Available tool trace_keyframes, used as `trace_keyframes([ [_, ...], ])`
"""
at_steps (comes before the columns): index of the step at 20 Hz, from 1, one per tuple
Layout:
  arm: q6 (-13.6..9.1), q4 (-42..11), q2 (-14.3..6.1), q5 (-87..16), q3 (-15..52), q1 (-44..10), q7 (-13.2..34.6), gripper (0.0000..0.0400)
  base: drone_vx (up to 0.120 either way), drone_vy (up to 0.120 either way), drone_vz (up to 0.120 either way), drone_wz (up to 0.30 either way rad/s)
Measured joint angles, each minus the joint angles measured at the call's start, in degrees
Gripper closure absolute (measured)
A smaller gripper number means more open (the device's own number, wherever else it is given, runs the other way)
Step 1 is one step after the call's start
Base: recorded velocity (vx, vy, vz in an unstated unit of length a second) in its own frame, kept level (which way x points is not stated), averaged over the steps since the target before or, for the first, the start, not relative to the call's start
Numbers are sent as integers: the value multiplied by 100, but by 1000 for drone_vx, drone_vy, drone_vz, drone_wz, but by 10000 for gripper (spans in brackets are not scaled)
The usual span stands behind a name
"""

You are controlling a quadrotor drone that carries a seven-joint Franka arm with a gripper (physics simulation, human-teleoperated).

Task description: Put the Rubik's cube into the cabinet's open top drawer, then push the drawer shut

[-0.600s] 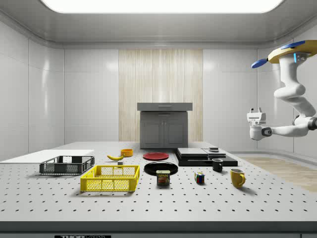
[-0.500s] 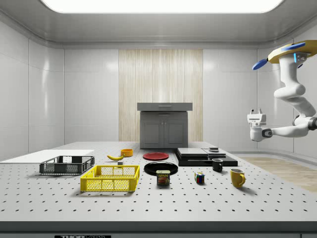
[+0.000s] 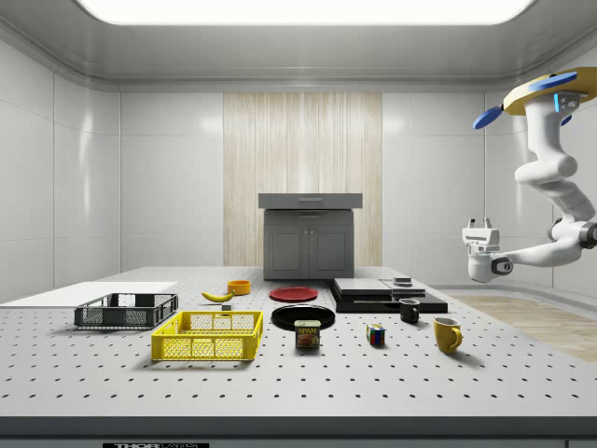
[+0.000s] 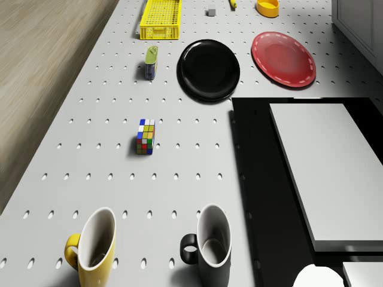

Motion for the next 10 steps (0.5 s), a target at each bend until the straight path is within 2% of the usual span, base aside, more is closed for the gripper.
trace_keyframes([
  [4, -114, 212, 80, 2, 3, -5, -2, 0, 120, 120, 0, 0],
  [10, -165, 327, 118, 4, 6, -11, -4, 0, 120, 120, 0, 0],
])
